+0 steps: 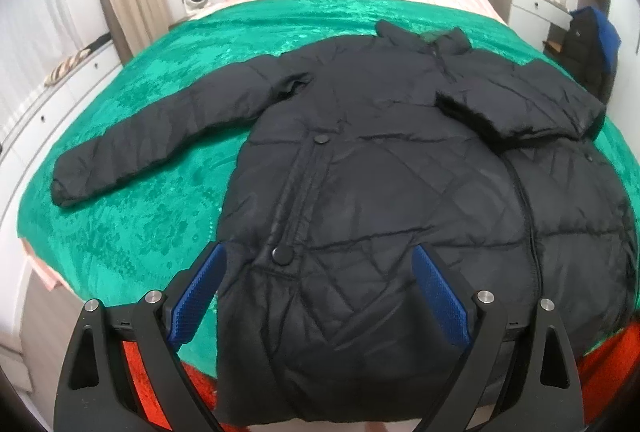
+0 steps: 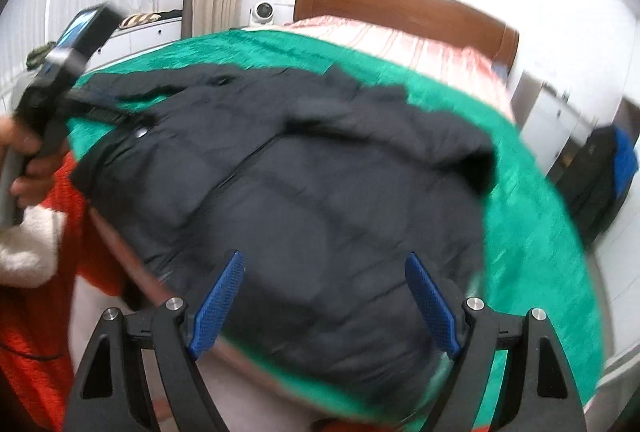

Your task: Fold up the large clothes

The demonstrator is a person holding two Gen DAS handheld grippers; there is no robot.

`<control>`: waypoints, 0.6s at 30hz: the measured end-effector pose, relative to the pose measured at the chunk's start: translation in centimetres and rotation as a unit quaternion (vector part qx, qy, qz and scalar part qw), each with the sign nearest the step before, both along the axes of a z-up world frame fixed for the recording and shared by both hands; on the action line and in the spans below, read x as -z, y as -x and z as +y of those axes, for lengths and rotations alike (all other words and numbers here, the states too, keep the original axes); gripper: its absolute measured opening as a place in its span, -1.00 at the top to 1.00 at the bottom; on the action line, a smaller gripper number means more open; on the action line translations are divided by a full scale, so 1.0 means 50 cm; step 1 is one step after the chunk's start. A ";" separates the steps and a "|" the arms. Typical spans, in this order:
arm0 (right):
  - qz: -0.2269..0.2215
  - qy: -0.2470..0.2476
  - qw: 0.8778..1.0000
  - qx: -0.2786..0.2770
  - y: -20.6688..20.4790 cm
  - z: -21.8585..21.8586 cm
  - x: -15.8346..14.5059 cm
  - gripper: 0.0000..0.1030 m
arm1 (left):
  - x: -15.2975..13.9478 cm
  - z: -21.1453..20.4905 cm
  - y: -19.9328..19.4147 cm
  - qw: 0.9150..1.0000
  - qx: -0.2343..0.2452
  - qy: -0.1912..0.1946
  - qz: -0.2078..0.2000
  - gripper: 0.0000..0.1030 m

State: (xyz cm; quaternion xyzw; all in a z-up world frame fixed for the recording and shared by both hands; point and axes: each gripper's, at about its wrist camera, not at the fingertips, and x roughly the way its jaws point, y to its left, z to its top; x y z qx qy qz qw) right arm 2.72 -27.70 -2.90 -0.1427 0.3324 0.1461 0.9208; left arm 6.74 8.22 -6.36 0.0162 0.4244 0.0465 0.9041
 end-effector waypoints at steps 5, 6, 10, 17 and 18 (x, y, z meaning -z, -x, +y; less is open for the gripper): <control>-0.035 0.041 0.996 -0.068 -0.119 0.048 -0.027 -0.83 | 0.019 0.008 0.002 1.000 -0.006 0.000 0.005 -0.85; -0.044 0.056 0.994 -0.082 -0.146 0.066 -0.019 -0.84 | 0.020 0.010 0.002 1.000 -0.007 0.002 0.005 -0.85; -0.075 0.139 0.982 -0.105 -0.299 0.158 0.058 -0.84 | 0.019 0.016 0.007 1.000 -0.012 -0.004 -0.005 -0.85; -0.016 0.043 0.999 -0.007 -0.459 0.107 0.040 0.76 | 0.032 0.026 0.011 0.999 -0.016 -0.030 0.000 -0.85; -0.027 -0.011 0.999 0.036 -0.457 0.043 -0.013 0.79 | 0.031 0.030 0.013 0.999 -0.017 -0.027 -0.004 -0.85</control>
